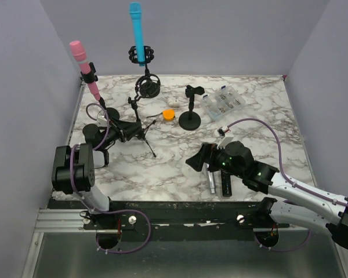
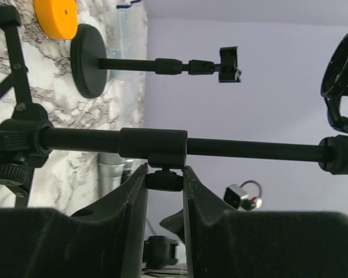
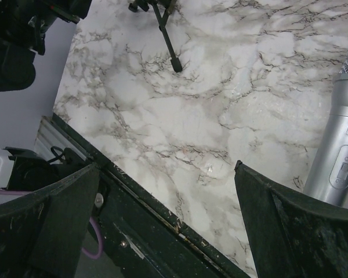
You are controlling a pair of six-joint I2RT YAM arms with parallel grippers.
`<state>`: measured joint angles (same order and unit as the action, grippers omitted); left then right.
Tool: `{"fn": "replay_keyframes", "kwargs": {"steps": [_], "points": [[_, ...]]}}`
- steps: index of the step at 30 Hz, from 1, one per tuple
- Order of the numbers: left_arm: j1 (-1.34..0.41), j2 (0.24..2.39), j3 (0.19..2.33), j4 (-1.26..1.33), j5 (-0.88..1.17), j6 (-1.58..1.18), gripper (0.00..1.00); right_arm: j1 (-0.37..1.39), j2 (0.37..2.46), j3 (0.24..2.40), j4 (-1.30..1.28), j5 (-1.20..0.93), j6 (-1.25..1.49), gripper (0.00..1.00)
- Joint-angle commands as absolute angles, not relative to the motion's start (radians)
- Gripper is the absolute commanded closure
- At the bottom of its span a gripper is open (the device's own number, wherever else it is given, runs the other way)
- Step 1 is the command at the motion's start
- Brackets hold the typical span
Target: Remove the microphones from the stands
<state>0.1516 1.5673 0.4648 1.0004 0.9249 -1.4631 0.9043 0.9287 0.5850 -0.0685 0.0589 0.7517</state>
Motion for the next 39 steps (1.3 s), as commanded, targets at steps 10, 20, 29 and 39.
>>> {"fn": "replay_keyframes", "kwargs": {"steps": [10, 20, 29, 39], "points": [[0.162, 1.760, 0.371, 1.591, 0.783, -1.991, 1.00, 0.910, 0.946, 0.589, -0.068, 0.062, 0.750, 0.00], [0.162, 1.629, 0.334, 1.416, 0.814, -1.845, 0.50, 0.910, 0.973, 0.598, -0.057, 0.052, 0.743, 0.00], [0.163, 1.425, 0.271, 1.098, 0.846, -1.615, 0.36, 0.910, 0.955, 0.587, -0.063, 0.062, 0.740, 0.00], [0.149, 0.923, 0.501, -0.009, 0.583, -0.821, 0.33, 0.910, 0.945, 0.572, -0.056, 0.066, 0.742, 0.00]]}}
